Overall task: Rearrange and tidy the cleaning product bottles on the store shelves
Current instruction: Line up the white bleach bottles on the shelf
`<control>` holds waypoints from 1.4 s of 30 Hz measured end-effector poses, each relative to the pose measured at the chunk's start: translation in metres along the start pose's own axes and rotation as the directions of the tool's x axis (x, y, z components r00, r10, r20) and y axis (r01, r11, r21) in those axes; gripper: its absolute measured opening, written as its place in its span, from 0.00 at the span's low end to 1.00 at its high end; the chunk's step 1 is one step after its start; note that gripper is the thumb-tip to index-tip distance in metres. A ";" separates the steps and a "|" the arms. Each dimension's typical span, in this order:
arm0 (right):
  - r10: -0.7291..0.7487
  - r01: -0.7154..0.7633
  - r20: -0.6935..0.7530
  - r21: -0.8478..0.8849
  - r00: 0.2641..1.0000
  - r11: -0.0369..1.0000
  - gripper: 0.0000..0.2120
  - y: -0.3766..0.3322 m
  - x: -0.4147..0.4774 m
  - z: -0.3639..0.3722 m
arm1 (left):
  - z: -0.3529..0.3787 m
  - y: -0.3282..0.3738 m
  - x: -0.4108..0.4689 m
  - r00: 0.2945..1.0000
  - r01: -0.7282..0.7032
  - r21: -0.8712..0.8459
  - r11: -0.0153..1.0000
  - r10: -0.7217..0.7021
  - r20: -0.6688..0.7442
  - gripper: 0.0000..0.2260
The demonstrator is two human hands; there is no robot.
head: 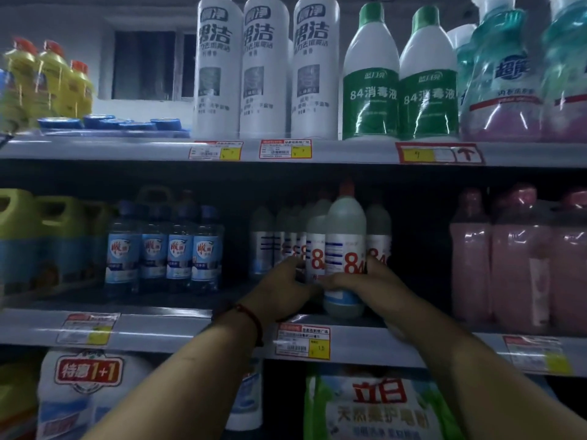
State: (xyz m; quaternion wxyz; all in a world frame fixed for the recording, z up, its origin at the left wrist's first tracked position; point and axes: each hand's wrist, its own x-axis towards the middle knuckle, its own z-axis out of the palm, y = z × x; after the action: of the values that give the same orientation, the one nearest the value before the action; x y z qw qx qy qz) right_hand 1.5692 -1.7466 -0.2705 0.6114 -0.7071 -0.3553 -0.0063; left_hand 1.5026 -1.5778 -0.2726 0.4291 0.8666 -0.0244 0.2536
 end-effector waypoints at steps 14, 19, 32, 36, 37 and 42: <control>-0.003 -0.005 -0.068 -0.108 0.998 0.994 0.34 0.002 0.004 0.010 | -0.021 -0.002 -0.002 0.982 0.146 0.088 0.985 -0.134 -0.131 0.13; -0.053 0.009 -0.199 -0.215 0.978 0.976 0.33 0.005 0.002 0.014 | -0.064 -0.020 -0.003 0.950 0.287 0.229 0.930 -0.246 -0.191 0.20; -0.417 0.108 -0.458 -0.562 0.785 0.820 0.20 0.000 -0.019 0.031 | -0.067 -0.039 -0.011 0.917 0.266 0.185 0.946 -0.189 -0.351 0.25; -0.433 0.252 -0.128 -0.656 0.892 0.712 0.08 -0.013 -0.024 0.048 | -0.067 -0.042 -0.009 0.926 0.277 0.212 0.937 -0.201 -0.321 0.25; -0.390 0.248 -0.060 -0.682 0.919 0.688 0.08 -0.016 -0.020 0.056 | -0.066 -0.043 -0.007 0.929 0.284 0.217 0.934 -0.212 -0.303 0.25; -0.219 0.110 -0.080 -0.669 0.972 0.735 0.20 -0.032 0.014 0.093 | -0.074 -0.033 0.010 0.932 0.358 0.334 0.872 -0.315 -0.178 0.26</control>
State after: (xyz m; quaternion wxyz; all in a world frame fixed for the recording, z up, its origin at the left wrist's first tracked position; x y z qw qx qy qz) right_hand 1.5237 -1.6591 -0.2598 0.3444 -0.8403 -0.3431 -0.2400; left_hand 1.4888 -1.4994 -0.2547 0.3009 0.9049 0.1992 0.2258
